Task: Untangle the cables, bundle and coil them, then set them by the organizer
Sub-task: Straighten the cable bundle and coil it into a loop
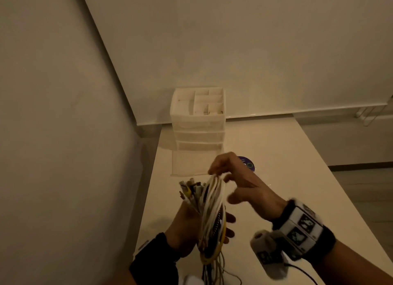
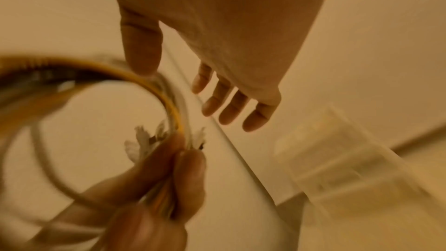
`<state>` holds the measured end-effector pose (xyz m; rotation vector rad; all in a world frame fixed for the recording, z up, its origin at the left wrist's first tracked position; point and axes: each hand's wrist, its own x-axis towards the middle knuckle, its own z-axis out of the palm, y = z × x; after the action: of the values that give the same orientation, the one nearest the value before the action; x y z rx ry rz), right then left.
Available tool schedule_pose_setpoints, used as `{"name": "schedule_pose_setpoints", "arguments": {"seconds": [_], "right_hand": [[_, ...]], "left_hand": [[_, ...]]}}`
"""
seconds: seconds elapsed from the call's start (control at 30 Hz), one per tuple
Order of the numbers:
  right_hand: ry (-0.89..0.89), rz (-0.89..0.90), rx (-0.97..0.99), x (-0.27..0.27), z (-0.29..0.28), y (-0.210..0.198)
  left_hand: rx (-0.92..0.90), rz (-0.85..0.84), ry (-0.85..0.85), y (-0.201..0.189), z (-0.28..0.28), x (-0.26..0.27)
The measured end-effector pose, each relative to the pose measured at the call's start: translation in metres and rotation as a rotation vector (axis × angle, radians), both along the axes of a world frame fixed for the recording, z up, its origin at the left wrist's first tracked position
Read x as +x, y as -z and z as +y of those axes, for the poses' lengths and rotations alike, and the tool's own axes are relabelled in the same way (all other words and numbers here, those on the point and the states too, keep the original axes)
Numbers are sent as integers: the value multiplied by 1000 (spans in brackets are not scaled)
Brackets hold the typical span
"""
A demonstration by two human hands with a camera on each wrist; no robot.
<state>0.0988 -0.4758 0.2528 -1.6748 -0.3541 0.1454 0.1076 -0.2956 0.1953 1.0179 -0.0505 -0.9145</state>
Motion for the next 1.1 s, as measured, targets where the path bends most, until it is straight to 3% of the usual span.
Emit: {"name": "schedule_pose_setpoints", "arguments": {"seconds": [0.07,0.17,0.3,0.37,0.43,0.47,0.5,0.53,0.6,0.63,0.67,0.73,0.9,1.1], "right_hand": [[53,151,116,-12,-11,17],[68,346,274,-23,0,40],[-7,271,457,-31,20,42],[90,195,408,-37,22,46],[283,390,381,-35,24,41],[354,418,455,-34,20,44],[403,300,502,-35,19,49],[374,195,496,-33,21,43],[139,273,610,-29,24,25],[88,252,548,-27,28,16],[121,204,453,-25,34,10],[185,174,458,-22,43,5],[245,318,740,-20,45,7],[166,396,775,-16,36,15]], "left_hand": [[-22,-84,-217,-9,6,-1],[185,-406,-603,-21,4,-5],[377,-410,-746,-24,-11,-6],[436,-474,-814,-17,-13,-4],[492,-513,-825,-17,-14,-4],[526,-521,-821,-15,-13,-3],[578,-522,-822,-15,-11,-2],[613,-514,-835,-15,-9,-1],[595,-468,-856,-17,-6,-4],[556,-453,-851,-21,-6,-6],[517,-447,-846,-24,-7,-8],[467,-425,-839,-28,-7,-12],[139,-262,-706,-41,-6,-14],[63,-177,-569,-39,-6,-10]]}}
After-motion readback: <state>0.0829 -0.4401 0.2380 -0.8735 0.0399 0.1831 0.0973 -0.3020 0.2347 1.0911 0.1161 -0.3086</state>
